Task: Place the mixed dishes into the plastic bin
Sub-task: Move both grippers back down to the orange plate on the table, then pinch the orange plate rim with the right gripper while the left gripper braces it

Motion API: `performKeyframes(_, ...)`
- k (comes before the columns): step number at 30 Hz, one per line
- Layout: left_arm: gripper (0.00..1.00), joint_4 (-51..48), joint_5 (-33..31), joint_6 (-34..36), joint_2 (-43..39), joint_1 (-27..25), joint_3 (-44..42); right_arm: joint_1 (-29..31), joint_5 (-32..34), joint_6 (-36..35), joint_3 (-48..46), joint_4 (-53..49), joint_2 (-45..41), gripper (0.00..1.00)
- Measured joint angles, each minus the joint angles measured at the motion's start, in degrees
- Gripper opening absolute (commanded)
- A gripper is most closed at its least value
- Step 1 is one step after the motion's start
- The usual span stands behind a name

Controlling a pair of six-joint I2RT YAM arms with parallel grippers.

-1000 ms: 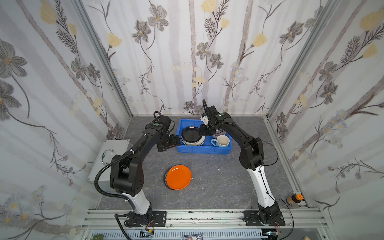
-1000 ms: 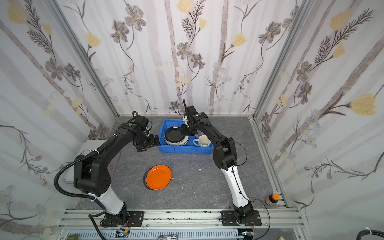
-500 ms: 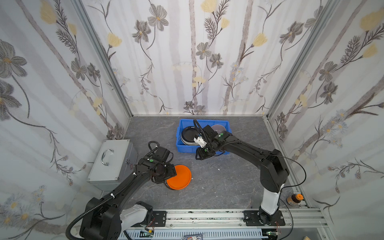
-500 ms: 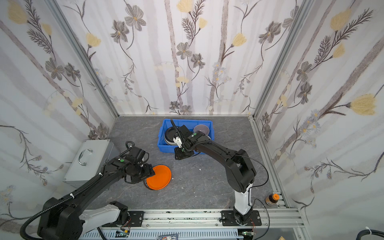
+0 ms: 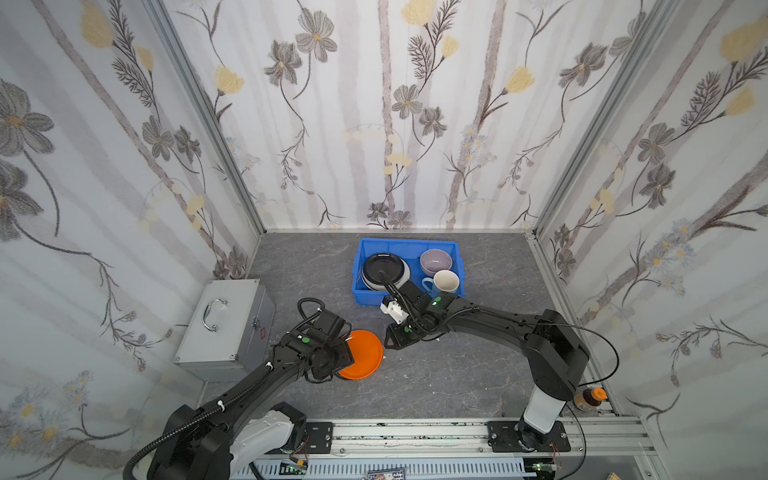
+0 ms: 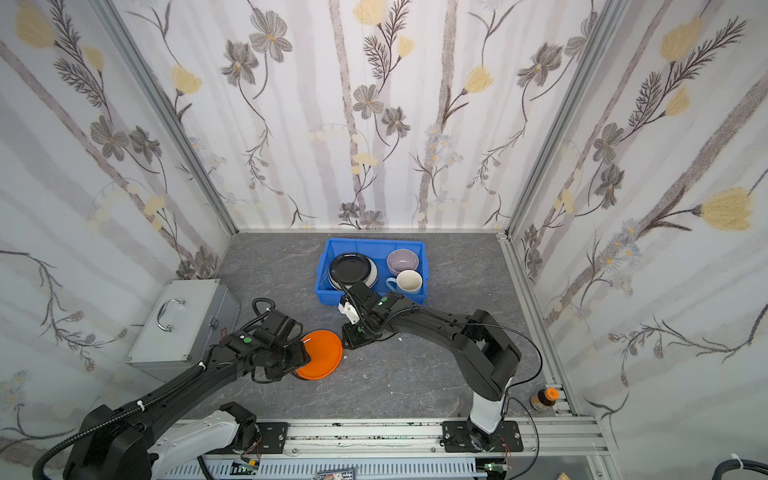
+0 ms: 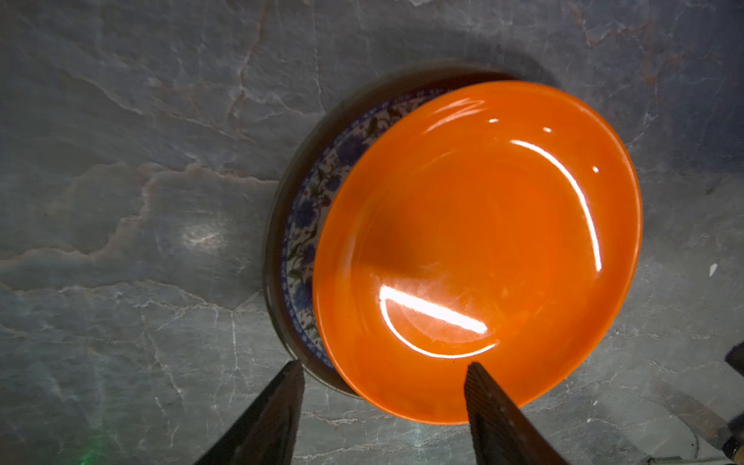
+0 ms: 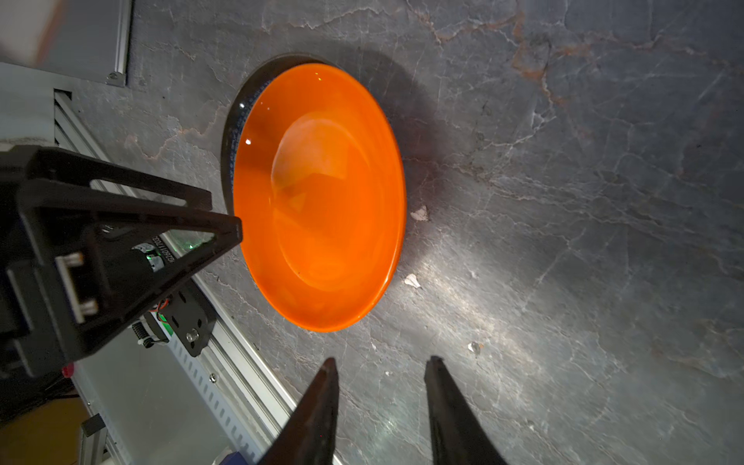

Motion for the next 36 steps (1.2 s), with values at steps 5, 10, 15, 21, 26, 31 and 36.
performKeyframes(5,0.66,1.4,-0.72,0.15,2.36,-0.02,0.07,0.09,-1.95,0.35,1.55,1.62,2.75,0.41)
performKeyframes(10,0.65,2.1,-1.36,1.44,5.14,0.13,1.05,-0.57,-3.52,0.42,3.43,1.73,5.33,0.42)
performKeyframes(15,0.65,3.56,-1.27,2.78,7.72,0.87,1.29,-1.49,-4.61,0.22,5.35,1.66,7.37,0.41)
performKeyframes(21,0.64,5.27,-0.55,3.3,10.4,1.68,1.62,-1.9,-6.45,-0.39,7.21,1.18,10.58,0.41)
performKeyframes(26,0.63,6.38,0.13,3.85,11.98,1.95,1.64,-2.12,-7.21,-0.7,8.28,0.66,11.78,0.4)
performKeyframes(31,0.59,7.93,0.59,4.0,12.68,2.01,1.38,-2.43,-7.61,-1.09,9.11,0.02,12.44,0.4)
performKeyframes(36,0.57,9.97,1.46,3.89,14.16,2.05,1.84,-3.17,-8.5,-1.14,9.27,-0.46,12.85,0.4)
